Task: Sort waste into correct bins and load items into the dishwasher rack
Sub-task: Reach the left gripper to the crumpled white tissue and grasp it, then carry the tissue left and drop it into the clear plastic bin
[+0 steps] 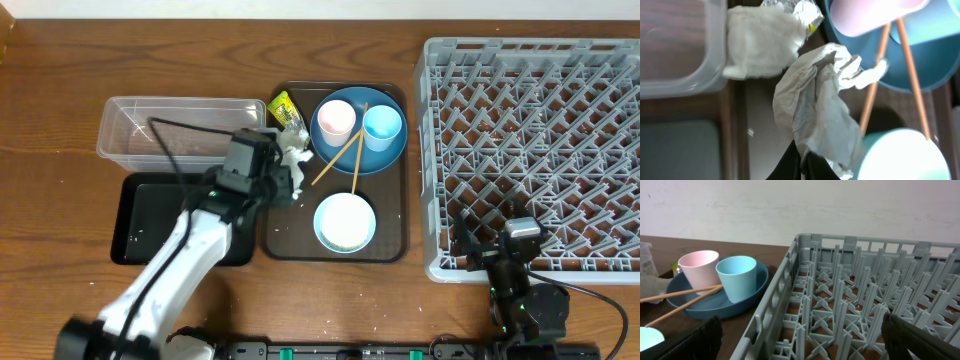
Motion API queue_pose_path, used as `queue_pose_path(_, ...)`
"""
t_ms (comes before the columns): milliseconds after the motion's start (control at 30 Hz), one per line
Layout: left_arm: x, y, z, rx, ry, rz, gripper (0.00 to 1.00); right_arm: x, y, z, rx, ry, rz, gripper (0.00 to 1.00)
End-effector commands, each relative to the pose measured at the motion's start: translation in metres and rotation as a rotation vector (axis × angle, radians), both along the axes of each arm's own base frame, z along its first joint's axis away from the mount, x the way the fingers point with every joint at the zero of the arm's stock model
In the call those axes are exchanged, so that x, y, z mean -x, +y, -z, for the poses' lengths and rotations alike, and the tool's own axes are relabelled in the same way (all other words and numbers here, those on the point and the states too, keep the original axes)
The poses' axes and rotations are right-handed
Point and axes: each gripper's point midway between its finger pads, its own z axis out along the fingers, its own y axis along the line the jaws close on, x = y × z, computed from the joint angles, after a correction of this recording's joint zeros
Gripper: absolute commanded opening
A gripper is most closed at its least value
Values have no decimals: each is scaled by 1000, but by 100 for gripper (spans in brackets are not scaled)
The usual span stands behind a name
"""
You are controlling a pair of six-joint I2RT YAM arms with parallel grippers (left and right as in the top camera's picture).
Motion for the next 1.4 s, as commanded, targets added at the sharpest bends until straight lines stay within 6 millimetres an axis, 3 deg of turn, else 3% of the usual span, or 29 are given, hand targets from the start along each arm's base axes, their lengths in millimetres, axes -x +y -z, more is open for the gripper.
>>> queue_pose_path(0,8,3,-21,4,-26,0,6,1,2,0,-7,-1,-9,99)
queue_pose_path(200,32,11,-31,-6,3,0,6,1,2,0,-7,0,-9,99)
queue_pose_path(400,36,12,-35,2,0,-10,6,1,2,0,-7,0,-9,99)
queue_pose_path(533,26,9,-43,33,-44,-31,6,0,2,0,-7,0,-9,99)
queue_pose_path(667,0,8,-65,61,-174,-54,6,1,2,0,-7,-1,-9,99)
queue_pose_path(833,-32,51,-86,-24,-321,-231,6,1,2,0,-7,-1,-9,99)
queue_pose_path(900,-40,75,-92,-72,-360,-321,6,0,2,0,-7,0,-9,99)
queue_pose_path(1033,-52,106,-98,-93,-400,-418,6,1,2,0,-7,0,-9,99)
queue_pose_path(1200,-65,128,-87,-108,-393,-481,6,0,2,0,-7,0,-9,99)
queue_pose_path(1367,-80,144,-58,-134,-344,-517,7,1,2,0,-7,0,-9,99)
